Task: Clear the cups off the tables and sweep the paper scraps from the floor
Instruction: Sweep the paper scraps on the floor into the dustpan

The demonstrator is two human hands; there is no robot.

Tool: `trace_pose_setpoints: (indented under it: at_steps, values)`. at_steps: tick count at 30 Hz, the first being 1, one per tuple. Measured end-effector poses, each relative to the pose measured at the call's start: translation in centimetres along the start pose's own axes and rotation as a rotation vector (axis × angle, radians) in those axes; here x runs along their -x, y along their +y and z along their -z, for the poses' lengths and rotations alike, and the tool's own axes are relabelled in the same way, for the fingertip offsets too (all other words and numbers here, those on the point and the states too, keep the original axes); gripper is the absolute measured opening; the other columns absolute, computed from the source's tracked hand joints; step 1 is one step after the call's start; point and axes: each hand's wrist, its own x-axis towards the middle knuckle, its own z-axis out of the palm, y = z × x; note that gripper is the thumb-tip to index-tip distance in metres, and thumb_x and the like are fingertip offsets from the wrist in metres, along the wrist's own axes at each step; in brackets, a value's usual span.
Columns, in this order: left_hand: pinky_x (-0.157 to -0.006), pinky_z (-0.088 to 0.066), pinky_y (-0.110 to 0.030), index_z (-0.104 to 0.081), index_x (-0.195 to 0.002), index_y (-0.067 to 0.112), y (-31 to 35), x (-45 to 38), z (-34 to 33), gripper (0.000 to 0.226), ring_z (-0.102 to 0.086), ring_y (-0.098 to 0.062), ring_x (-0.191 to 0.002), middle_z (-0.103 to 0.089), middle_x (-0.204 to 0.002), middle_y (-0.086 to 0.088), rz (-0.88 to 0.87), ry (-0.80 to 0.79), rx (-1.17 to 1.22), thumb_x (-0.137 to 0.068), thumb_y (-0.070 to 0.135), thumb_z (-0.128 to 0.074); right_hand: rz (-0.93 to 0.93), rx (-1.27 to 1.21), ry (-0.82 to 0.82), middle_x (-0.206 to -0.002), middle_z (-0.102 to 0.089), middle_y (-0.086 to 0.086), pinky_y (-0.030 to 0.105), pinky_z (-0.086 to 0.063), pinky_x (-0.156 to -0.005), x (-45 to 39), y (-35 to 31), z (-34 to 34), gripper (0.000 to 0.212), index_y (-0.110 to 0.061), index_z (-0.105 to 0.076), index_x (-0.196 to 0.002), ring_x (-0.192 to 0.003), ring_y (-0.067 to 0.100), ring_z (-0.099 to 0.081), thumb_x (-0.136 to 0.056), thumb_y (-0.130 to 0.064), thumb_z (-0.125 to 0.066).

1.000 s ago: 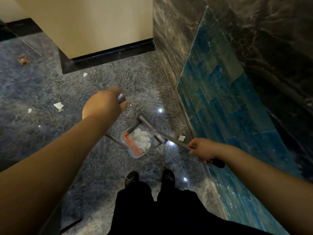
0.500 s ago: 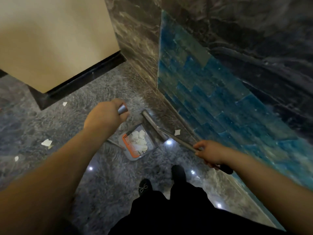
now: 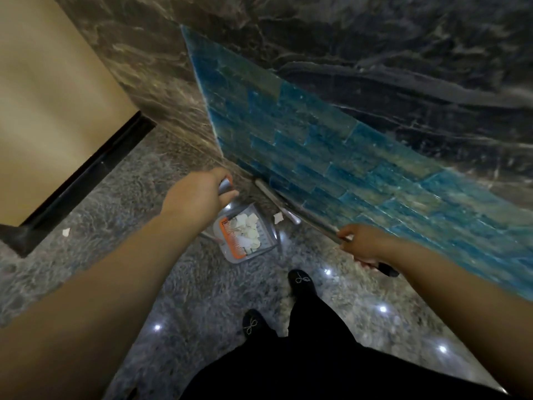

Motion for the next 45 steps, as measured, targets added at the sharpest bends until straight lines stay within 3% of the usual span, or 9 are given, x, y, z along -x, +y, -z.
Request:
trace_pose_setpoints:
  at_steps: [5,14,20,26,30,33,37,42,45]
  values:
    - [-0.058,-0.036,-0.032,-0.055,-0.1,0.021,1.8,-1.1,-1.3,0.024,-0.051,-0.026,-0.07,-0.051,-0.076,-0.001,0.009,0.021,-0.047,-0.092,0.042,-0.062,-0.002,0.026,0.0,-0.067,-0.058,0.005,0.018,-0.039,-0.038,-0.9,1.2,1.5,0.034,-0.019,-0.051,-0.134,-0.044,0.013,-0.051,-0.1,-0.017,-0.048]
    - [-0.06,-0.04,-0.033,-0.058,-0.096,0.018,0.9,-1.1,-0.4,0.02,-0.056,-0.029,-0.074,-0.061,-0.082,-0.009,0.146,0.053,0.06,-0.09,0.036,-0.066,0.037,0.097,-0.047,-0.07,-0.058,0.003,0.022,-0.043,-0.044,-1.1,2.2,3.5,0.033,-0.021,-0.052,-0.132,-0.05,0.013,-0.052,-0.1,-0.018,-0.048]
    - [-0.058,-0.035,-0.033,-0.055,-0.092,0.017,2.8,-0.9,-1.2,0.019,-0.05,-0.025,-0.067,-0.051,-0.07,0.0,0.141,0.029,0.063,-0.092,0.034,-0.065,0.024,0.177,-0.074,-0.088,-0.062,0.012,0.029,-0.046,-0.056,-3.2,1.4,4.0,0.037,-0.017,-0.047,-0.136,-0.063,0.02,-0.056,-0.1,-0.01,-0.044]
    - [-0.05,-0.029,-0.03,-0.053,-0.094,0.02,4.1,-0.5,-2.5,0.018,-0.044,-0.016,-0.056,-0.043,-0.063,0.006,0.154,0.051,0.008,-0.094,0.037,-0.06,-0.005,0.342,-0.123,-0.106,-0.067,0.021,0.032,-0.049,-0.065,-5.5,0.4,4.0,0.029,-0.002,-0.056,-0.123,-0.076,0.025,-0.058,-0.095,0.0,-0.047]
    - [-0.052,-0.034,-0.033,-0.052,-0.098,0.02,5.1,-0.8,-2.3,0.02,-0.049,-0.025,-0.063,-0.051,-0.07,-0.002,0.17,0.037,-0.038,-0.095,0.039,-0.059,0.046,0.336,-0.172,-0.096,-0.066,0.023,0.03,-0.043,-0.057,-6.2,0.4,4.3,0.025,0.0,-0.058,-0.117,-0.065,0.024,-0.054,-0.097,-0.003,-0.043]
    - [-0.056,-0.04,-0.038,-0.054,-0.102,0.019,6.0,-0.8,-2.1,0.02,-0.053,-0.029,-0.07,-0.059,-0.081,-0.008,0.175,0.036,-0.057,-0.095,0.038,-0.059,0.086,0.308,-0.245,-0.075,-0.06,0.012,0.025,-0.041,-0.049,-6.0,0.5,4.6,0.028,-0.002,-0.058,-0.121,-0.051,0.017,-0.051,-0.097,-0.007,-0.044]
    - [-0.057,-0.035,-0.035,-0.057,-0.1,0.018,6.2,-0.5,-2.1,0.019,-0.049,-0.026,-0.069,-0.061,-0.083,-0.009,0.188,0.067,-0.06,-0.093,0.034,-0.062,0.147,0.236,-0.308,-0.052,-0.054,0.001,0.019,-0.039,-0.041,-5.8,0.7,5.2,0.03,-0.002,-0.055,-0.126,-0.03,0.005,-0.045,-0.099,-0.014,-0.048]
    - [-0.056,-0.037,-0.034,-0.052,-0.097,0.024,4.5,0.7,-1.9,0.017,-0.051,-0.027,-0.067,-0.051,-0.072,-0.001,0.336,0.094,-0.032,-0.092,0.035,-0.064,0.147,0.08,-0.338,-0.052,-0.055,0.003,0.017,-0.038,-0.037,-5.4,0.9,6.3,0.038,-0.01,-0.045,-0.136,-0.032,0.009,-0.046,-0.099,-0.014,-0.05]
    - [-0.056,-0.045,-0.037,-0.054,-0.097,0.023,3.7,2.5,-1.6,0.019,-0.055,-0.027,-0.068,-0.053,-0.072,-0.002,0.432,0.137,0.039,-0.091,0.037,-0.065,0.183,0.108,-0.339,-0.06,-0.054,0.009,0.019,-0.038,-0.037,-5.1,-0.3,6.9,0.035,-0.012,-0.046,-0.134,-0.034,0.01,-0.046,-0.099,-0.015,-0.05]
